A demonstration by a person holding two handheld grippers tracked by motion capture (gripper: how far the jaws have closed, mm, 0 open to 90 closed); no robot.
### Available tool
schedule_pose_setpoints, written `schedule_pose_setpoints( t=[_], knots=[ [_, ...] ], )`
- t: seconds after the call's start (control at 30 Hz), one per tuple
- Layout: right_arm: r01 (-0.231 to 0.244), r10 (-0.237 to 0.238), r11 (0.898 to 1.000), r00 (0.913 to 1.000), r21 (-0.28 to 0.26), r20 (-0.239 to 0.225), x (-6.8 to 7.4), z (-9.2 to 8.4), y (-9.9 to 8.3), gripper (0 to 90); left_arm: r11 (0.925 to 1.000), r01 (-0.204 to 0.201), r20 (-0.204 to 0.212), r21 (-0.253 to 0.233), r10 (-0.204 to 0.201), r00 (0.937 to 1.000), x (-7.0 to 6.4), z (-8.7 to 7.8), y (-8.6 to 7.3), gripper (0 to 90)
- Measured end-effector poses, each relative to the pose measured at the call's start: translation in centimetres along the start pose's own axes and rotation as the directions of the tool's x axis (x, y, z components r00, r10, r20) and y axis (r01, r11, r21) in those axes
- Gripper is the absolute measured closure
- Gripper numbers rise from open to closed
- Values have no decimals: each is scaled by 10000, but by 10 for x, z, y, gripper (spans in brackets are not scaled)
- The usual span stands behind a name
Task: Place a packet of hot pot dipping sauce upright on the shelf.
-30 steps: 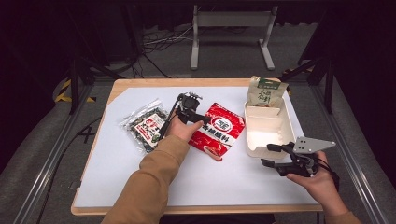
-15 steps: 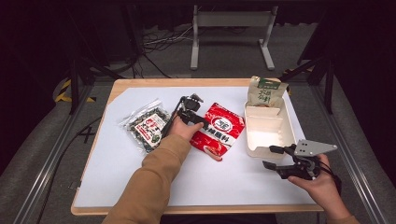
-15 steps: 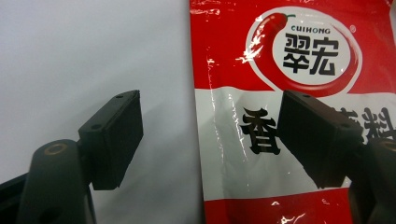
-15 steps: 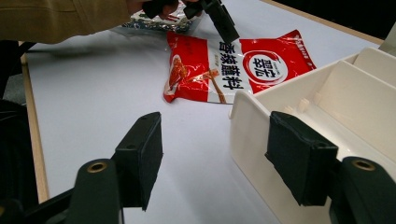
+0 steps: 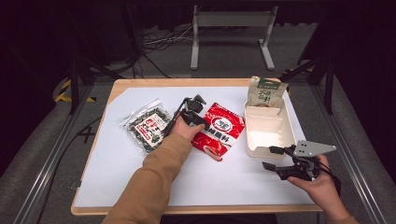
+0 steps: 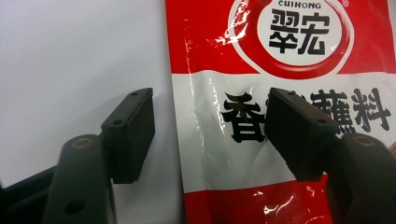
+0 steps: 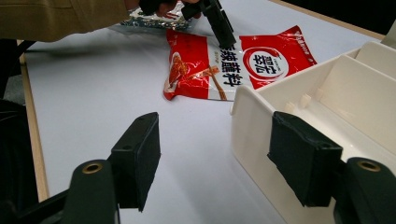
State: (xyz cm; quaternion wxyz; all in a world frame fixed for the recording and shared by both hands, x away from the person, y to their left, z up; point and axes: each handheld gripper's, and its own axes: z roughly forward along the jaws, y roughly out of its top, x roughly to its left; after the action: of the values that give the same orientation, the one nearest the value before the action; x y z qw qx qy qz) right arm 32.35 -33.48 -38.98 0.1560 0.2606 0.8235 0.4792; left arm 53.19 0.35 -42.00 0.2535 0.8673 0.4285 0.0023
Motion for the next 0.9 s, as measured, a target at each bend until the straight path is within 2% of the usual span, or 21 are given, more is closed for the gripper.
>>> schedule_pose_setpoints(
  t=[0.2, 0.23, 0.27, 0.3, 0.37, 0.57, 0.7, 0.9],
  knots=[
    [33, -32, 10000, 10000, 38, -62, 0, 2, 0, 334, 9996, 144, 160, 247, -148, 9998, -4, -1, 2, 485],
    [33, -33, 10000, 10000, 55, -76, 0, 3, 0, 334, 9993, 138, 320, 338, -149, 9994, -5, -1, 2, 502],
    [9, -8, 10000, 10000, 73, -81, 1, 3, 0, 334, 9990, 212, 356, 390, -226, 9991, -5, -1, 3, 562],
    [-4, 4, 10000, 10000, 81, -86, 1, 3, -1, 335, 9989, 217, 369, 416, -233, 9990, -5, -1, 3, 570],
    [-26, 27, 10000, 9999, 76, -102, 1, 4, -1, 334, 9988, 228, 302, 433, -241, 9993, -7, 0, 3, 602],
    [-85, 86, 9999, 9999, 70, -104, 1, 4, -1, 334, 9987, -109, -237, 499, 121, 9996, -17, 0, 4, 708],
    [-70, 71, 9999, 9999, 79, -86, 1, 4, -1, 333, 9993, -111, -313, 360, 122, 9994, -18, -1, 3, 769],
    [-88, 89, 9999, 9999, 68, -113, 1, 4, -2, 333, 9985, -494, -610, 231, 507, 9968, -22, -2, 1, 817]
  ],
)
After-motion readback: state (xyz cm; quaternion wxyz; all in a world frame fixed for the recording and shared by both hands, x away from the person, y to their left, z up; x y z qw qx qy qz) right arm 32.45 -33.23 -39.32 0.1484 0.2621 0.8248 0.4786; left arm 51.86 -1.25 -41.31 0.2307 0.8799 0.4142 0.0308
